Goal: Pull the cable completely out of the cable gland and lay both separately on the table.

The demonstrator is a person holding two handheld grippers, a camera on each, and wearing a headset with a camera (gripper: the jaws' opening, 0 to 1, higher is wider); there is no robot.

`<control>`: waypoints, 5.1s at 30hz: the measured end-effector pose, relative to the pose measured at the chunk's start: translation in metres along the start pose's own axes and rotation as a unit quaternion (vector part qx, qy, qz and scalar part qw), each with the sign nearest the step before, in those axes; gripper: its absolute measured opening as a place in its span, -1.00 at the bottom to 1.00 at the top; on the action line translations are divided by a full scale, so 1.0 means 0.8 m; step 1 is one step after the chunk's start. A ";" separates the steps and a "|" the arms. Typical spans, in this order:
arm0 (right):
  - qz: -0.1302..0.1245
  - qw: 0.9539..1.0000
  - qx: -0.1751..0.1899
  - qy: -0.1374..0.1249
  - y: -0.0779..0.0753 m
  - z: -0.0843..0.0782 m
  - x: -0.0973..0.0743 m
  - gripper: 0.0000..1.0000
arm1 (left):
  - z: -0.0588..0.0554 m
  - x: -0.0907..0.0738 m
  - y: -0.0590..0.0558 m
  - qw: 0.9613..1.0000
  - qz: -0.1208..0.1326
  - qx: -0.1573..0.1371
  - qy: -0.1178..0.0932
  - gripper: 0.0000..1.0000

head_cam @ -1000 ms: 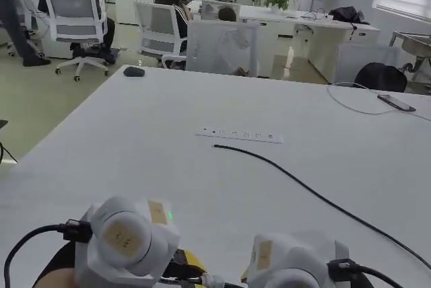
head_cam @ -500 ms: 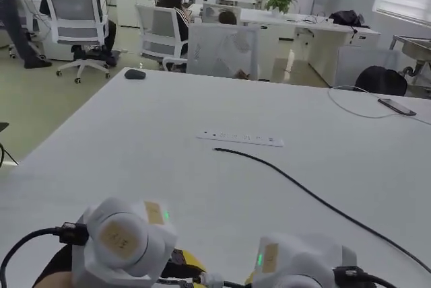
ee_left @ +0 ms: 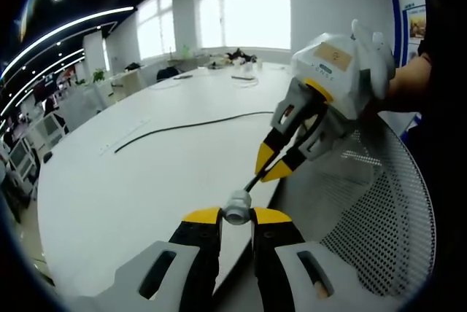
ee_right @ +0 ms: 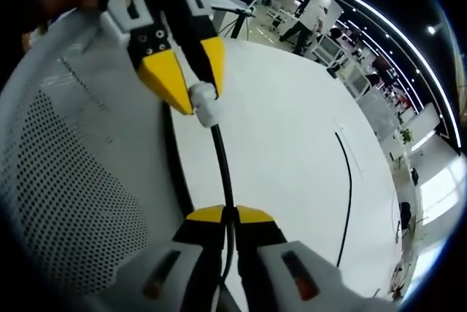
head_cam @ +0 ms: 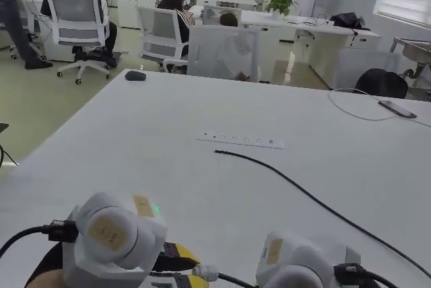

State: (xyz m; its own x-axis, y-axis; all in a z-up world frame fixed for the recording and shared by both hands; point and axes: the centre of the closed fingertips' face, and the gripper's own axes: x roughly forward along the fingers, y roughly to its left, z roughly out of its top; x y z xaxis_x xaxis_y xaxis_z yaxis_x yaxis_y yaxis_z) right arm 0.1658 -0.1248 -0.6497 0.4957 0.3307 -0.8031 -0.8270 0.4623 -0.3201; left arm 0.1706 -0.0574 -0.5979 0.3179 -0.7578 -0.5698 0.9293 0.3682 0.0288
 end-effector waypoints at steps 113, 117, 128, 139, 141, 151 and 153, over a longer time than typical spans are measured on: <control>-0.106 0.918 0.357 -0.138 -0.049 -0.051 -0.141 -0.23 | -0.135 0.148 0.111 0.975 -0.123 -0.007 0.184 -0.64; -0.103 0.919 0.355 -0.139 -0.050 -0.050 -0.140 -0.22 | -0.144 0.147 0.124 0.976 -0.102 0.007 0.194 -0.57; -0.066 0.930 0.337 -0.131 -0.051 -0.038 -0.118 -0.20 | -0.080 0.071 0.120 0.987 -0.079 0.004 0.137 -0.35; -0.002 0.938 0.334 -0.095 -0.020 -0.047 -0.080 -0.16 | -0.016 -0.046 0.097 0.997 -0.028 -0.046 0.048 -0.23; 0.007 0.939 0.334 -0.088 -0.016 -0.048 -0.077 -0.13 | -0.017 -0.068 0.098 0.997 -0.006 -0.064 0.034 -0.23; 0.030 0.938 0.336 -0.078 -0.006 -0.043 -0.067 -0.12 | -0.056 -0.102 0.093 0.992 0.055 -0.108 0.020 -0.08; 0.031 0.939 0.334 -0.074 -0.004 -0.044 -0.065 -0.12 | -0.067 -0.104 0.088 0.991 0.058 -0.115 0.029 -0.07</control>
State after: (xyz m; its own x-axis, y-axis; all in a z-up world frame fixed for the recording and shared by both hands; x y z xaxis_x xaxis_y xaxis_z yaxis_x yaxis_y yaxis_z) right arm 0.1336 -0.1728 -0.6250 0.5249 0.4616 -0.7152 -0.5294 0.8349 0.1503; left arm 0.1995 0.0605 -0.5928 0.4022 -0.6740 -0.6196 0.8182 0.5683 -0.0871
